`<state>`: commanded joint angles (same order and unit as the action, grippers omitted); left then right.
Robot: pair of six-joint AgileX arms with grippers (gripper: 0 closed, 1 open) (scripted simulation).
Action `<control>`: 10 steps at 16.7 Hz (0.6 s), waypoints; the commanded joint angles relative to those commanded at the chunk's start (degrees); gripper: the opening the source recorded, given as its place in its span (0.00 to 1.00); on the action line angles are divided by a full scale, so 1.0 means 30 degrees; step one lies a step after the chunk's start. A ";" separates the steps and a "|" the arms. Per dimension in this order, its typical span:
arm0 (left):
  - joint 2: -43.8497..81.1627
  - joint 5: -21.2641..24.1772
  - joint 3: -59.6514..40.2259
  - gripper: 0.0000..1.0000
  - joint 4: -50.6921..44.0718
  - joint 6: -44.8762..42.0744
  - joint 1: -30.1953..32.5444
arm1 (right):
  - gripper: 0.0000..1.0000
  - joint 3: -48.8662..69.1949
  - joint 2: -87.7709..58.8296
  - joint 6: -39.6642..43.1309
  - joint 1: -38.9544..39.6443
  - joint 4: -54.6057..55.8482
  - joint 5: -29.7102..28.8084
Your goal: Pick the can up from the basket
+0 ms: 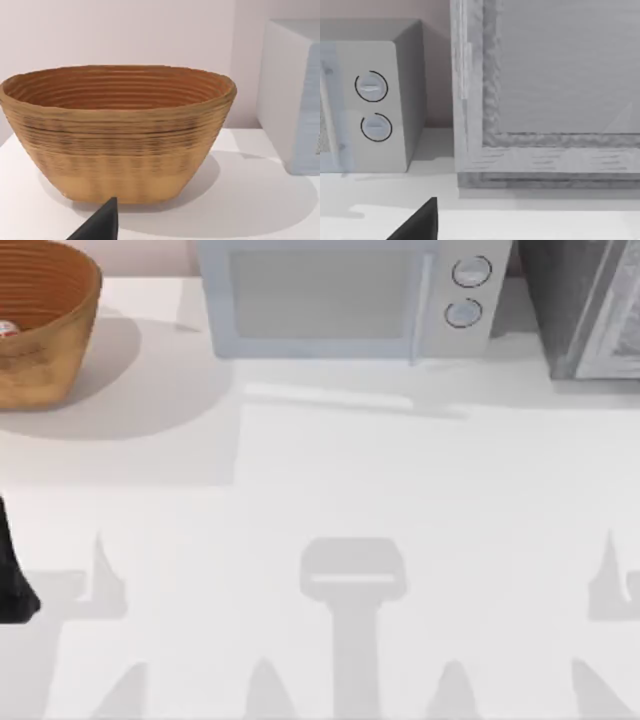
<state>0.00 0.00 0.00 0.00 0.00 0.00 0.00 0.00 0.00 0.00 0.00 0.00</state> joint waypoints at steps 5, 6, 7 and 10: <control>0.1013 0.0067 -0.0652 1.00 -0.0581 0.0028 -0.0067 | 1.00 0.0000 0.0000 0.0000 0.0000 0.0000 0.0000; 0.1733 0.0113 -0.1193 1.00 -0.0969 0.0033 -0.0121 | 1.00 0.0000 0.0000 0.0000 0.0000 0.0000 0.0000; 0.2575 0.0167 -0.1868 1.00 -0.1411 0.0029 -0.0188 | 1.00 0.0000 0.0000 0.0000 0.0000 0.0000 0.0000; 0.5808 0.0373 -0.4751 1.00 -0.3050 -0.0054 -0.0460 | 1.00 0.0000 0.0000 0.0000 0.0000 0.0000 0.0000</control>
<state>17.43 1.12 -14.25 -9.15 -0.16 -1.38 0.00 0.00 0.00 0.00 0.00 0.00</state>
